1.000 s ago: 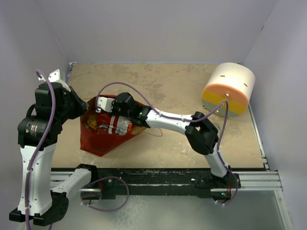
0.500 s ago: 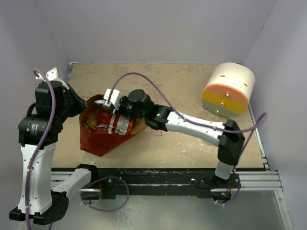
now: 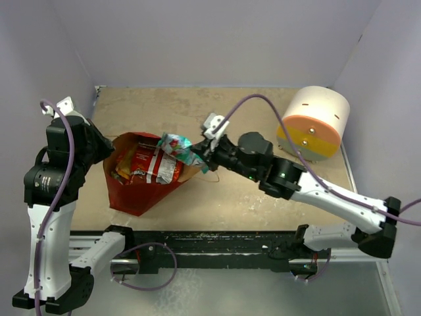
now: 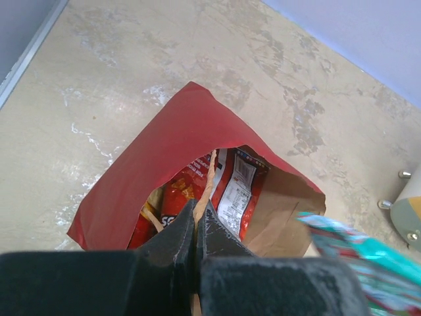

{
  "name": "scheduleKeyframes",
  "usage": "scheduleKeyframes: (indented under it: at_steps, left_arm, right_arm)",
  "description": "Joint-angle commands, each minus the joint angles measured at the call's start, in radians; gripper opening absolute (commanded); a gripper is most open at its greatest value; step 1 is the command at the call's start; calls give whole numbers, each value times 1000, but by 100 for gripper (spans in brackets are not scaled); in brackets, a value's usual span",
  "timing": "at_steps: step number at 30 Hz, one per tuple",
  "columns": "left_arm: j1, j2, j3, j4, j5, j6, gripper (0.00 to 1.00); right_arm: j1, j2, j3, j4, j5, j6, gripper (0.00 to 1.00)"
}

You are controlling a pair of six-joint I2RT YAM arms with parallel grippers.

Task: Take the snacks out of the paper bag
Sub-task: Take out the snack from the paper bag, then place the snack at the center of the board.

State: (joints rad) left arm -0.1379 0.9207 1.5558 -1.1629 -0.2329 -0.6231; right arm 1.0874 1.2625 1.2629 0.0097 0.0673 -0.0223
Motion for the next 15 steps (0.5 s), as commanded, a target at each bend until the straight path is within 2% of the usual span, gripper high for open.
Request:
scheduleKeyframes:
  at_steps: [1, 5, 8, 11, 14, 15]
  left_arm:
    - [1, -27, 8, 24, -52, 20, 0]
    - [1, -35, 4, 7, -57, 19, 0]
    - [1, -41, 8, 5, -36, 20, 1]
    - [1, -42, 4, 2, -22, 21, 1]
    - [1, -37, 2, 8, -3, 34, 1]
    - [1, -34, 5, 11, 8, 41, 1]
  right_arm:
    - [-4, -153, -8, 0, 336, 160, 0]
    - [-16, -171, -12, 16, 609, 179, 0]
    - [-79, -104, 37, -27, 688, 201, 0]
    - [-236, -14, 137, -139, 599, 322, 0]
    - [-384, 103, 210, -195, 375, 385, 0]
    - [-404, 146, 239, -212, 348, 395, 0]
